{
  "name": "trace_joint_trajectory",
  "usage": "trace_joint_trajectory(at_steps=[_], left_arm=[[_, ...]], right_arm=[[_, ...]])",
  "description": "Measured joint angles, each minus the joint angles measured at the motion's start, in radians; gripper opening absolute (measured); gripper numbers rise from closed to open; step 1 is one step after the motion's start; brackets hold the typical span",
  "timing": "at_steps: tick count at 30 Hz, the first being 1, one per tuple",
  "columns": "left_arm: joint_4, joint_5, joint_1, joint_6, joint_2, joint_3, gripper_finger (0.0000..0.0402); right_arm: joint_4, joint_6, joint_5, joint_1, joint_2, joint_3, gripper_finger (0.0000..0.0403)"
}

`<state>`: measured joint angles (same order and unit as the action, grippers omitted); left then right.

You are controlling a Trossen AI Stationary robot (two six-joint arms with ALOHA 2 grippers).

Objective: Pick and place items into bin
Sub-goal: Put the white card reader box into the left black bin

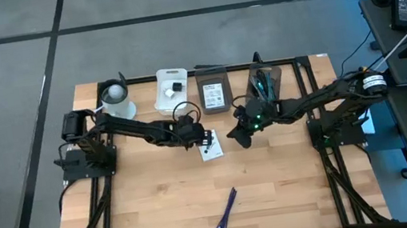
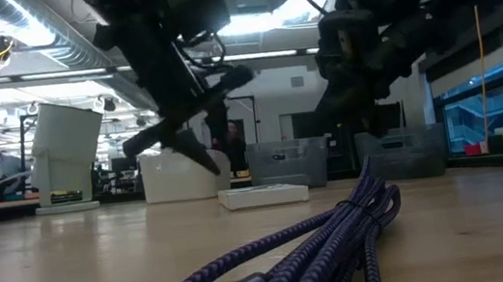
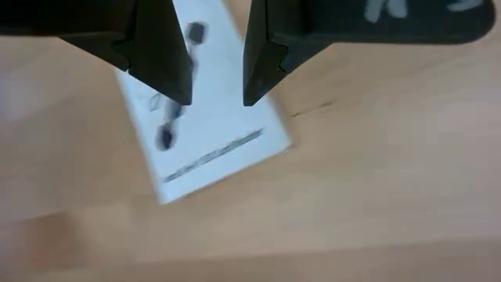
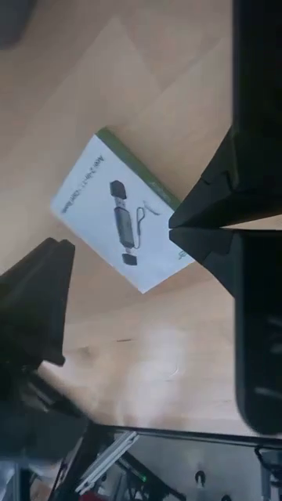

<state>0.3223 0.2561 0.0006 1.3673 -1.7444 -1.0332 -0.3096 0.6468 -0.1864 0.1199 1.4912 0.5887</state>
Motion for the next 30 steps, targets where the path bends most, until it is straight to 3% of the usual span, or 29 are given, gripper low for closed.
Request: trace_joint_trajectory(at_steps=[10,30], left_arm=[[-0.013,-0.068,0.004,0.111,-0.063,0.000,0.0079],[-0.083,-0.078,0.015,0.087,-0.067,0.000,0.0074]], right_arm=[[-0.008,0.000,-0.018,0.001,0.047,0.007,0.0010],[-0.008,-0.025,-0.017,0.001,0.047,0.007,0.0010]])
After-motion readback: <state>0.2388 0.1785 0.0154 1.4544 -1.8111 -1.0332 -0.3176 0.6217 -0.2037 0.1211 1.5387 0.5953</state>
